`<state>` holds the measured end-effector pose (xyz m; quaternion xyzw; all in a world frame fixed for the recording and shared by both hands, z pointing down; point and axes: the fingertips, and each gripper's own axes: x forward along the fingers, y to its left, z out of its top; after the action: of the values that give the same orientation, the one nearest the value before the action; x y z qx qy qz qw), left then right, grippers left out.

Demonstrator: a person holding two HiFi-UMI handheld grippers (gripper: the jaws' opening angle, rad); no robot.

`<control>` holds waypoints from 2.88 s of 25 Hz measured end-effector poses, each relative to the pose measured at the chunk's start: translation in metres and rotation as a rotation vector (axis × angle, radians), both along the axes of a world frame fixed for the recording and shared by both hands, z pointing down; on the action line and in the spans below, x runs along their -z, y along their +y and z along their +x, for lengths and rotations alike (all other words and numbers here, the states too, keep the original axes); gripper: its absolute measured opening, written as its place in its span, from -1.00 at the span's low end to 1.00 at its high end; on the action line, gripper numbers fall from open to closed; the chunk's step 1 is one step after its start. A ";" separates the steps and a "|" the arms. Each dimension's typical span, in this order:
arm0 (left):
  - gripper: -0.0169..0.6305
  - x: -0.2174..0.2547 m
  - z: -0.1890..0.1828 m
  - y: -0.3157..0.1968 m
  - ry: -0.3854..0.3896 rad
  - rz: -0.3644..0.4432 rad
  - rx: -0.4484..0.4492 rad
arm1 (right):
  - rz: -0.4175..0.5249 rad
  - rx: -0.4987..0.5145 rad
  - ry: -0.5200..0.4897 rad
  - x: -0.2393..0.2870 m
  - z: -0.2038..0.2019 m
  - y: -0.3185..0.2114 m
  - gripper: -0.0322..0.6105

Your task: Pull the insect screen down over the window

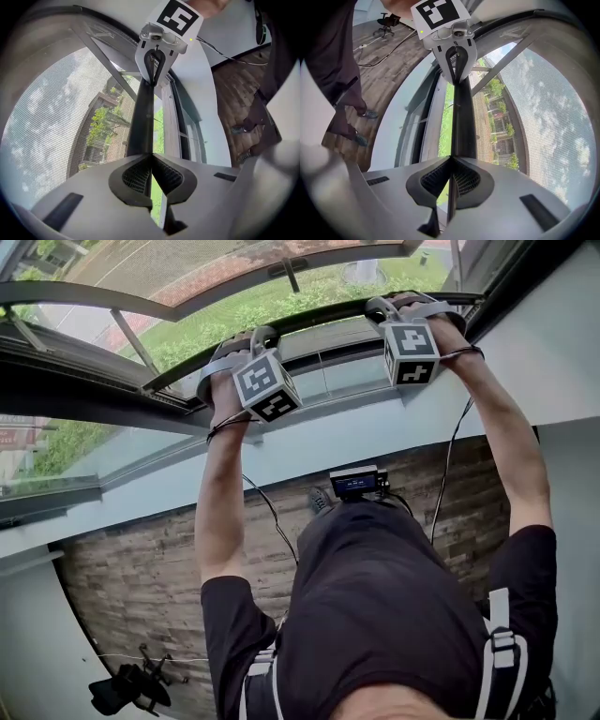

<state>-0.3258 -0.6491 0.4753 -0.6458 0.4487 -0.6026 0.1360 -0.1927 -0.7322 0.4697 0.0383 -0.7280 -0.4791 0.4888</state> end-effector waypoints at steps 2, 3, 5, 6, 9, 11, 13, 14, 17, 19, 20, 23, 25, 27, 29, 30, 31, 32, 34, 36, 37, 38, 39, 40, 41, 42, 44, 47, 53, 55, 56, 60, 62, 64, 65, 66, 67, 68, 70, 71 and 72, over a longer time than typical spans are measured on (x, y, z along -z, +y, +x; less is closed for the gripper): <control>-0.88 -0.010 0.000 0.000 0.003 -0.009 0.004 | -0.003 -0.004 0.004 -0.009 -0.001 0.000 -0.83; -0.88 -0.013 -0.001 0.000 0.003 -0.013 0.007 | -0.004 -0.007 0.007 -0.013 -0.001 0.000 -0.83; -0.88 -0.020 -0.001 -0.001 0.007 -0.024 0.011 | -0.012 -0.011 0.016 -0.020 0.000 -0.001 -0.83; -0.88 -0.024 -0.001 0.000 0.011 -0.031 0.014 | -0.018 -0.013 0.021 -0.025 0.000 0.000 -0.83; -0.88 -0.049 0.000 0.001 0.031 -0.066 0.021 | -0.049 -0.015 0.041 -0.049 -0.001 0.004 -0.83; -0.88 -0.068 -0.001 0.002 0.041 -0.090 0.028 | -0.065 -0.018 0.052 -0.066 -0.002 0.005 -0.83; -0.88 -0.079 -0.002 0.004 0.040 -0.111 0.037 | -0.073 -0.025 0.059 -0.077 -0.003 0.004 -0.83; -0.88 -0.083 -0.001 0.003 0.044 -0.113 0.039 | -0.076 -0.028 0.063 -0.081 -0.003 0.004 -0.83; -0.88 -0.099 0.002 0.002 0.066 -0.137 0.045 | -0.100 -0.035 0.084 -0.097 0.000 0.006 -0.83; -0.88 -0.117 0.002 0.005 0.079 -0.169 0.051 | -0.119 -0.042 0.101 -0.115 0.000 0.007 -0.83; -0.88 -0.126 0.002 0.006 0.086 -0.182 0.054 | -0.128 -0.045 0.108 -0.124 -0.001 0.008 -0.83; -0.88 -0.143 0.002 0.007 0.098 -0.208 0.064 | -0.168 -0.058 0.147 -0.135 0.002 0.016 -0.83; -0.88 -0.148 0.001 0.008 0.101 -0.229 0.067 | -0.208 -0.074 0.182 -0.136 0.006 0.023 -0.83; -0.88 -0.154 0.002 0.011 0.104 -0.257 0.070 | -0.223 -0.083 0.201 -0.143 0.007 0.024 -0.83; -0.88 -0.164 0.002 0.011 0.111 -0.261 0.073 | -0.198 -0.069 0.175 -0.160 0.003 0.016 -0.83; -0.88 -0.169 0.003 0.010 0.112 -0.259 0.075 | -0.186 -0.065 0.165 -0.167 0.001 0.013 -0.83; -0.88 -0.173 0.003 0.010 0.112 -0.255 0.076 | -0.183 -0.066 0.162 -0.171 0.001 0.013 -0.83; -0.88 -0.174 0.003 0.010 0.111 -0.253 0.077 | -0.192 -0.068 0.164 -0.170 0.002 0.015 -0.83; -0.88 -0.175 0.003 0.008 0.109 -0.252 0.075 | -0.222 -0.073 0.170 -0.164 0.005 0.022 -0.83; -0.88 -0.175 0.003 0.009 0.104 -0.255 0.067 | -0.234 -0.072 0.180 -0.163 0.005 0.024 -0.83; -0.88 -0.176 0.003 0.009 0.103 -0.259 0.063 | -0.236 -0.070 0.191 -0.163 0.005 0.025 -0.83; -0.88 -0.176 0.003 0.010 0.100 -0.261 0.061 | -0.236 -0.070 0.203 -0.164 0.005 0.025 -0.83; -0.88 -0.175 0.002 0.010 0.090 -0.256 0.063 | -0.234 -0.070 0.209 -0.164 0.004 0.024 -0.83; -0.88 -0.175 0.000 0.011 0.077 -0.243 0.071 | -0.230 -0.070 0.203 -0.165 0.002 0.024 -0.83; -0.88 -0.176 -0.002 0.010 0.065 -0.221 0.084 | -0.225 -0.071 0.182 -0.166 -0.001 0.023 -0.83; -0.88 -0.177 -0.004 0.008 0.059 -0.196 0.098 | -0.220 -0.073 0.148 -0.167 -0.004 0.022 -0.83; -0.88 -0.179 -0.001 0.002 0.070 -0.172 0.113 | -0.217 -0.077 0.101 -0.167 -0.007 0.017 -0.84; -0.88 -0.176 0.006 0.001 0.088 -0.205 0.085 | -0.248 -0.075 0.152 -0.166 0.004 0.017 -0.84; -0.89 -0.181 0.002 0.001 0.071 -0.195 0.102 | -0.181 -0.085 0.162 -0.175 0.001 0.009 -0.84; -0.91 -0.184 0.004 -0.003 0.057 -0.181 0.091 | -0.201 -0.109 0.144 -0.172 0.005 0.011 -0.84; -0.91 -0.183 0.006 -0.004 0.054 -0.183 0.076 | -0.204 -0.120 0.138 -0.171 0.009 0.011 -0.84; -0.90 -0.175 -0.004 -0.001 0.036 -0.175 0.052 | -0.140 -0.107 0.128 -0.177 -0.003 0.000 -0.84; -0.89 -0.176 -0.012 0.004 0.015 -0.140 0.064 | -0.144 -0.087 0.114 -0.173 -0.010 0.007 -0.84; -0.89 -0.172 -0.010 0.011 0.024 -0.119 0.074 | -0.149 -0.080 0.094 -0.167 -0.011 0.013 -0.84; -0.88 -0.170 -0.009 0.012 0.033 -0.113 0.078 | -0.152 -0.082 0.080 -0.165 -0.010 0.013 -0.84; -0.88 -0.168 -0.007 0.011 0.039 -0.109 0.080 | -0.153 -0.085 0.066 -0.164 -0.009 0.011 -0.84; -0.88 -0.168 -0.006 0.009 0.039 -0.109 0.080 | -0.152 -0.091 0.061 -0.164 -0.007 0.010 -0.84; -0.88 -0.169 -0.005 0.008 0.035 -0.112 0.079 | -0.150 -0.098 0.066 -0.166 -0.005 0.010 -0.84; -0.88 -0.177 -0.007 0.008 0.028 -0.121 0.085 | -0.150 -0.110 0.081 -0.172 -0.005 0.011 -0.84; -0.88 -0.184 -0.010 0.009 0.033 -0.125 0.095 | -0.153 -0.116 0.078 -0.177 -0.008 0.013 -0.84; -0.88 -0.191 -0.011 0.010 0.044 -0.130 0.105 | -0.155 -0.121 0.066 -0.182 -0.010 0.013 -0.84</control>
<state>-0.3367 -0.6390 0.6667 -0.6417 0.4447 -0.6227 0.0520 -0.2026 -0.7188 0.6522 0.0286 -0.7427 -0.3922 0.5420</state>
